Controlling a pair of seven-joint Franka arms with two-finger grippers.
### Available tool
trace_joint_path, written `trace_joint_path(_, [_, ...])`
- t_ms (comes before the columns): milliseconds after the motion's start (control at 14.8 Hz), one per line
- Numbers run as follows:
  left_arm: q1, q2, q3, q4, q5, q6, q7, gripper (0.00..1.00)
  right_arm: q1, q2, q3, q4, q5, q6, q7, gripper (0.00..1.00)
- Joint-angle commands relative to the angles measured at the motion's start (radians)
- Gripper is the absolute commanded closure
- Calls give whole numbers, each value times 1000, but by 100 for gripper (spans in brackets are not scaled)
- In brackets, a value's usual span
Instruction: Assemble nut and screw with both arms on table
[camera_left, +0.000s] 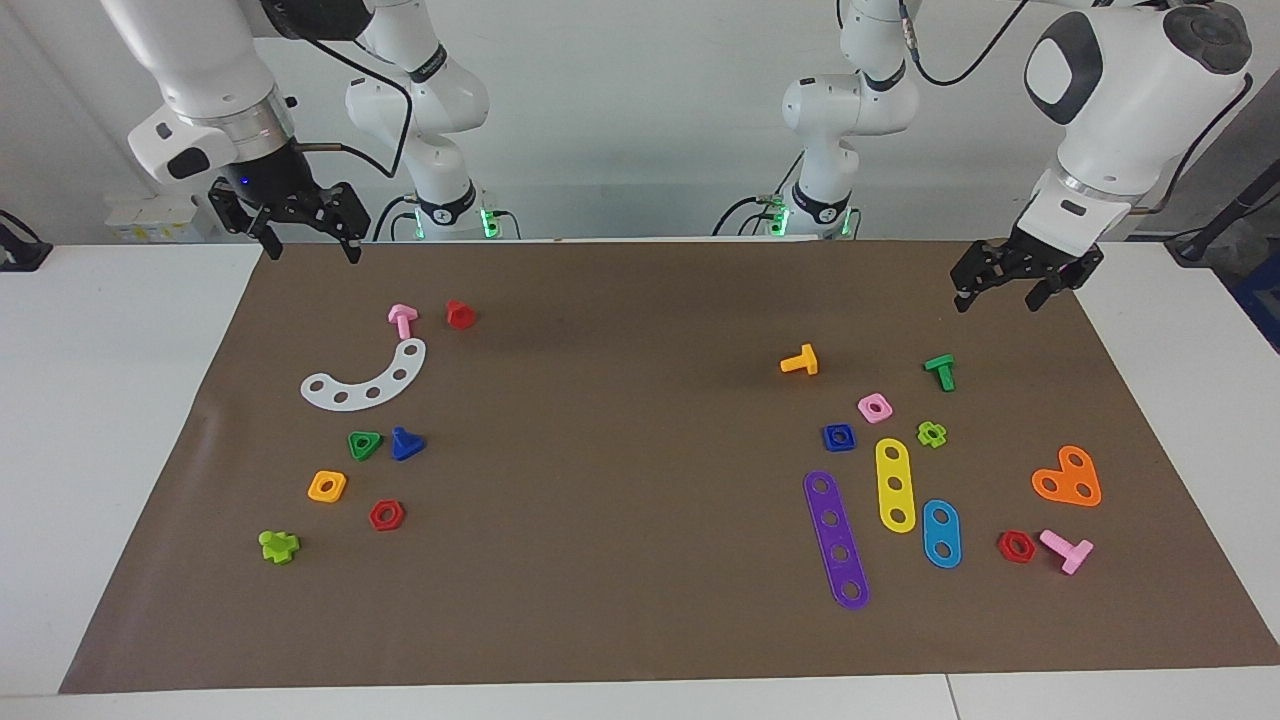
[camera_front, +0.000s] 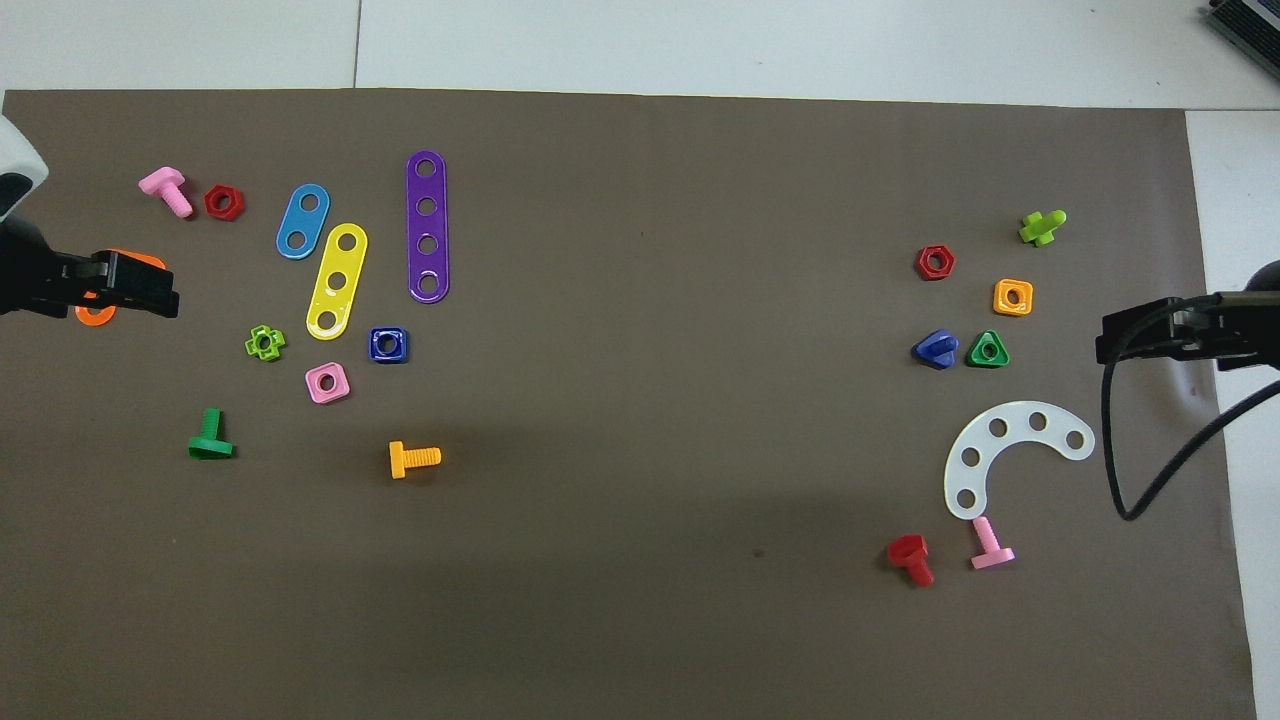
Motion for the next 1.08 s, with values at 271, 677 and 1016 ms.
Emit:
trace_joint_path(271, [3,-35,4,-42,-15,21,11,0,-4,-17,6,-20,16,-1,22,0])
trace_joint_path(677, [3,-35,4,-42,-15,21,11,0,-10,-20,6,-150,23,172,21,0])
trace_joint_path(1016, [-11,-35,0,-42,-15,23,5,0,-3,55,6,-274,48,373,-94,0])
